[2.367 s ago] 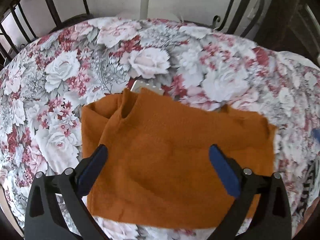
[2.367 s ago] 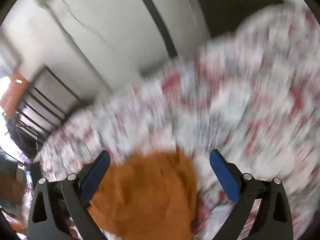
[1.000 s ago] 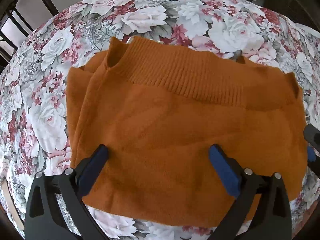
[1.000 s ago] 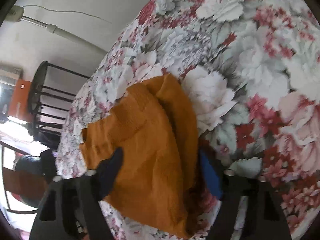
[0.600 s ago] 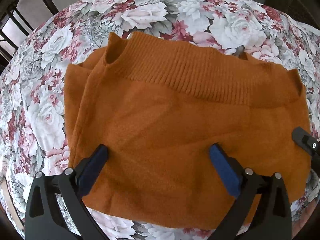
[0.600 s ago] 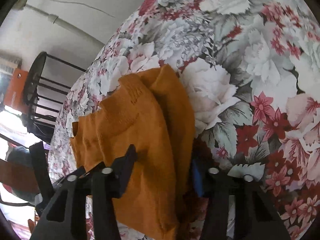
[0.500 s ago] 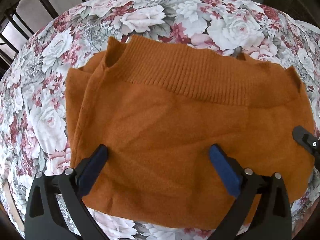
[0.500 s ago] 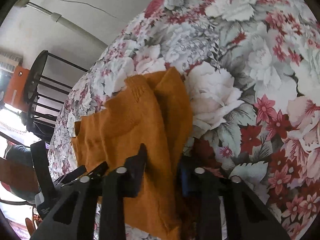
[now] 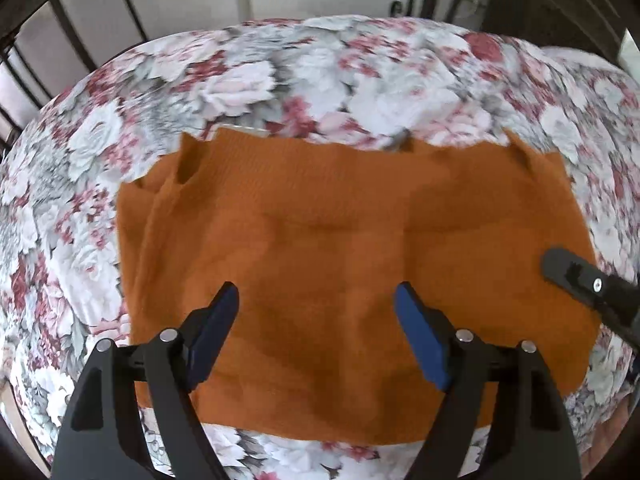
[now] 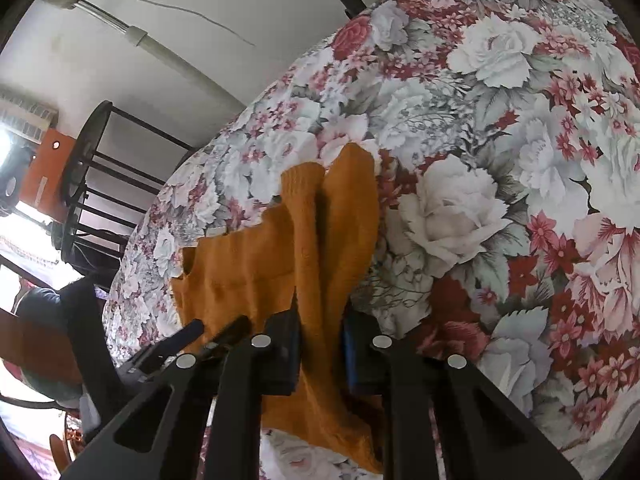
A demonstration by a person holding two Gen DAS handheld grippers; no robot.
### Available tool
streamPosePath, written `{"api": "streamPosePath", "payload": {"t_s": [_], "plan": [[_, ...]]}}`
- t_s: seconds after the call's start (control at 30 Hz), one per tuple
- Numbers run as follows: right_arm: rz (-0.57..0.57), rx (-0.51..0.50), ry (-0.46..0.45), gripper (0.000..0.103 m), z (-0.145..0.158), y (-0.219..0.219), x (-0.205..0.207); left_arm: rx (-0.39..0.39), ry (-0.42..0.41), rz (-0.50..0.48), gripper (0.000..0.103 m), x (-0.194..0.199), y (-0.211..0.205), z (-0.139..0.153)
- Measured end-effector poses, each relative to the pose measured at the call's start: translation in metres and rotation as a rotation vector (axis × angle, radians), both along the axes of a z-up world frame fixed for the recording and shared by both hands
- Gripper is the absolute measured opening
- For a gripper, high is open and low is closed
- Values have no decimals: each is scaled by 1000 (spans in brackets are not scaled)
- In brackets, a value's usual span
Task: Fold small clothes
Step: 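Lift the cardigan side and fold it over toward the left gripper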
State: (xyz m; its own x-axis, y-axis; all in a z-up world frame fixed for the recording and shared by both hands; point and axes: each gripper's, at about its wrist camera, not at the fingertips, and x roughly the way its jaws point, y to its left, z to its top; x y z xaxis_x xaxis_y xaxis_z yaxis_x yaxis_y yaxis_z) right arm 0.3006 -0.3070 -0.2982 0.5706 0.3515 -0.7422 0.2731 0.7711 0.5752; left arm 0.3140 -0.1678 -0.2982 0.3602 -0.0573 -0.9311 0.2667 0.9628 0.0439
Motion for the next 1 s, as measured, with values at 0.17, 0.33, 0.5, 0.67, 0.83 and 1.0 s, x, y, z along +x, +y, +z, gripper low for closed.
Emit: {"api": "streamPosePath", "payload": {"t_s": [0.17,0.33,0.5,0.67,0.83,1.0], "plan": [[16,2,-17,16,13,16,3,30,13,-3,79,-5,-3,-9],[34,-1,-18,16,24,36,7,-1,15,41,83,4,9,-5],[37,-5,-16,17,33,59,14,-2,-2,60,84,7,15,4],[14,10,-19,17,40,77,23,-12,-22,103,83,20,39,14],[26,27,-32,17,50,99,30,-43,-36,144,80,14,63,30],[52,42,-45,17,57,129,37,-66,-57,202,75,13,95,43]]}}
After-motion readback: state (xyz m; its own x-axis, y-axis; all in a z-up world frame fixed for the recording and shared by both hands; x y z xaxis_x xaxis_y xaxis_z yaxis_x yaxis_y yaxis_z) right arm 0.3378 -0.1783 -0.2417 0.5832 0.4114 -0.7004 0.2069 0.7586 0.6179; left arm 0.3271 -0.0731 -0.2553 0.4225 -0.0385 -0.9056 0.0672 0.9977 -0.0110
